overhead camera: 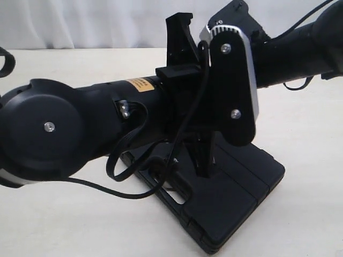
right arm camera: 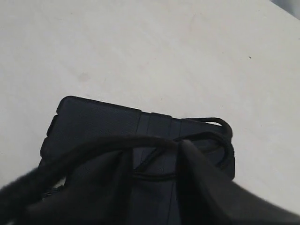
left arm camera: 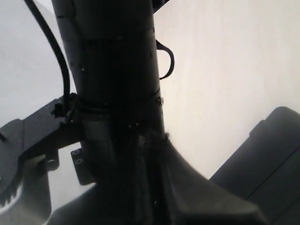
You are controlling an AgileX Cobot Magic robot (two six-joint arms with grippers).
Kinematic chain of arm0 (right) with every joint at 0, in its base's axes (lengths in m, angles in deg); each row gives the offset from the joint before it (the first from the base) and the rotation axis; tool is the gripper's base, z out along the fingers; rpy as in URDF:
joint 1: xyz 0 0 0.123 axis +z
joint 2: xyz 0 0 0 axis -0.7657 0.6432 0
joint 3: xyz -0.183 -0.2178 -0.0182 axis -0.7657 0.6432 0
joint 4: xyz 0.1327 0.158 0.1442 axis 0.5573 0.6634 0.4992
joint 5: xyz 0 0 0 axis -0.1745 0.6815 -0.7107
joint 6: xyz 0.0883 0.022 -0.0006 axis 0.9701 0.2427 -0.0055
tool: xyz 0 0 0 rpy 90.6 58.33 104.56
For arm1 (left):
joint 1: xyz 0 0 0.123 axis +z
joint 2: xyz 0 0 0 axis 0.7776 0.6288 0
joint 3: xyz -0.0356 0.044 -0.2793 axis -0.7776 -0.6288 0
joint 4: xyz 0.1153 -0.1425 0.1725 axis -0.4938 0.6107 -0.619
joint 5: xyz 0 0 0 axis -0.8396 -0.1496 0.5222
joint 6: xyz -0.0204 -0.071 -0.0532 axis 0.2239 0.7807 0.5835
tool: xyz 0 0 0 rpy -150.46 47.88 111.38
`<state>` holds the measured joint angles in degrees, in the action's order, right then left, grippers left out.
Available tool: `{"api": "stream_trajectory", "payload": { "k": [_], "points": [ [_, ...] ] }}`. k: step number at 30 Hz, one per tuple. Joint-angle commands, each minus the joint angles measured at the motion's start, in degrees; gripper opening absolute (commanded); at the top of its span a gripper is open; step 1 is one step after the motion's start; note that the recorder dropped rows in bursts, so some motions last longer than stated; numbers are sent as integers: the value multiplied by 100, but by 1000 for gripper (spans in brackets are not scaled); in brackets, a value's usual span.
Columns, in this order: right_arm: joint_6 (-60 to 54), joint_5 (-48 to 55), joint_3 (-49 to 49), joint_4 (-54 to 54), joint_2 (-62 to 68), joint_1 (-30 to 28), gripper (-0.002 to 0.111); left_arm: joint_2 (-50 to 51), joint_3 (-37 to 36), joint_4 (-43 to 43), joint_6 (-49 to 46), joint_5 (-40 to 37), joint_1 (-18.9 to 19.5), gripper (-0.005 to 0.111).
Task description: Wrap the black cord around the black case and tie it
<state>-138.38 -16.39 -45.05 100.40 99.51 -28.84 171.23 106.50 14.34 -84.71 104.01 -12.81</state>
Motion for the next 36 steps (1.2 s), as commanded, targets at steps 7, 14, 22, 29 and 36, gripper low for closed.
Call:
{"api": "stream_trajectory", "payload": {
  "k": [7,14,22,29,36],
  "points": [
    [1264,-387,11,-1343,60,17,4,-28,-11,64,337,17,19,18],
    [2218,-539,11,-2017,47,-281,4,-28,-11,609,351,630,19,61],
    [5589,-267,11,-4146,3,-1728,4,-28,-11,1873,322,1665,19,61],
    [4524,889,-291,-2822,3,-1701,27,-28,-11,4066,-1049,1966,19,61],
    [3857,3279,165,-2069,3,-1011,53,-28,-463,4392,-1621,2454,352,61]
  ]
}}
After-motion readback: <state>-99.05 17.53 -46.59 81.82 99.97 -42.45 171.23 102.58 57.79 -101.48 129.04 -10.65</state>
